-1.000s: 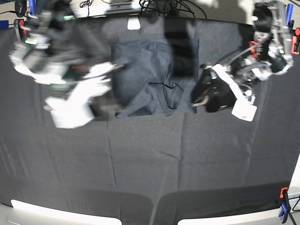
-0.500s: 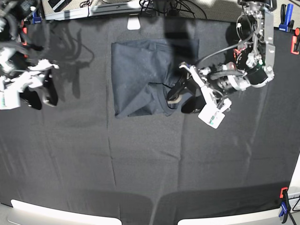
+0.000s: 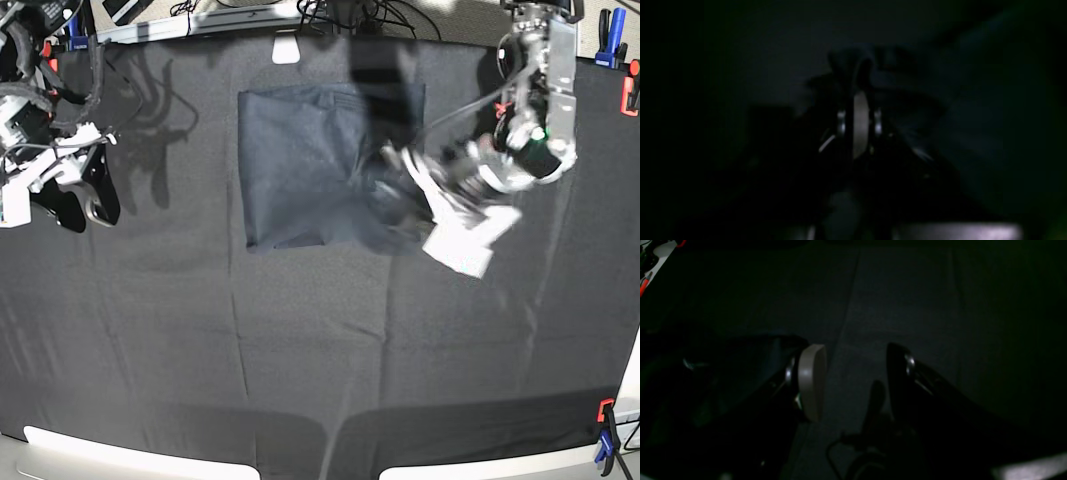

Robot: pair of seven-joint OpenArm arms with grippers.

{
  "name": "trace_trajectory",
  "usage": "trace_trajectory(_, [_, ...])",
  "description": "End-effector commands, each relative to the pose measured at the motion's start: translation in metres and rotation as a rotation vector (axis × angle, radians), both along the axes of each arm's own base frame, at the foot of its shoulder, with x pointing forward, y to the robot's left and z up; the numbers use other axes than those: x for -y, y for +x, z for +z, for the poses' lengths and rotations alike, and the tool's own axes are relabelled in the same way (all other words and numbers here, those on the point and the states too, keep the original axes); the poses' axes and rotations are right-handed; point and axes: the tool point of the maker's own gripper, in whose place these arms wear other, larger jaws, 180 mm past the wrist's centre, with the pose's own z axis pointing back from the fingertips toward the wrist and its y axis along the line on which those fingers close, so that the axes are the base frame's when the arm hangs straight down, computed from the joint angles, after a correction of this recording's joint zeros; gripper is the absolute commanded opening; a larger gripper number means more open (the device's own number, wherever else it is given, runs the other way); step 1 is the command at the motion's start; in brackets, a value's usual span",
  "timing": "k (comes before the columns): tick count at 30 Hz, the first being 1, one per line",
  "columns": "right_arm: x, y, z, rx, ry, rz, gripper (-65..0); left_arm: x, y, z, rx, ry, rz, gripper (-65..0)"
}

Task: Layout the t-shirt on the table in an organized manner, then fold the t-shirt properly
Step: 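Press the folded edge with the left gripper to flatten the bundle, then open the left gripper and raise it away from the folded shirt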

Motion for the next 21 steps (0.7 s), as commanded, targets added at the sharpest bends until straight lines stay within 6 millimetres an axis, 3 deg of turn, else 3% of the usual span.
trace_trajectory(1, [-0.003, 0.002, 0.012, 0.048, -0.017, 0.025, -36.4, -0.01, 0.01, 0.01, 0.055, 0.025, 0.049, -65.0])
trace_trajectory(3, [-0.005, 0.003, 0.014, 0.053, -0.007, 0.032, -36.4, -0.024, 0.013, 0.003, 0.049, 0.08, 0.105, -65.0])
trace_trajectory(7, [-0.005, 0.003, 0.014, 0.055, -0.006, 0.033, -36.4, -0.027, 0.011, -0.008, 0.02, 0.096, 0.112, -65.0])
trace_trajectory(8, [-0.005, 0.003, 0.014, 0.055, -0.006, 0.033, -36.4, -0.027, 0.011, -0.008, 0.018, 0.096, 0.112, -61.2])
trace_trajectory(11, [-0.005, 0.003, 0.014, 0.055, -0.006, 0.033, -36.4, -0.028, 0.011, -0.008, 0.017, 0.099, 0.11, -40.0])
trace_trajectory(13, [-0.005, 0.003, 0.014, 0.055, -0.006, 0.033, -36.4, -0.025, 0.008, -0.011, 0.004, 0.113, 0.071, -33.9])
trace_trajectory(18, [-0.005, 0.003, 0.014, 0.055, -0.006, 0.034, -36.4, -0.01, 0.005, -0.006, 0.007, 0.037, 0.014, -33.9])
trace_trajectory(21, [-0.005, 0.003, 0.014, 0.055, -0.006, 0.034, -36.4, -0.019, 0.013, 0.007, 0.072, 0.014, 0.047, -34.4])
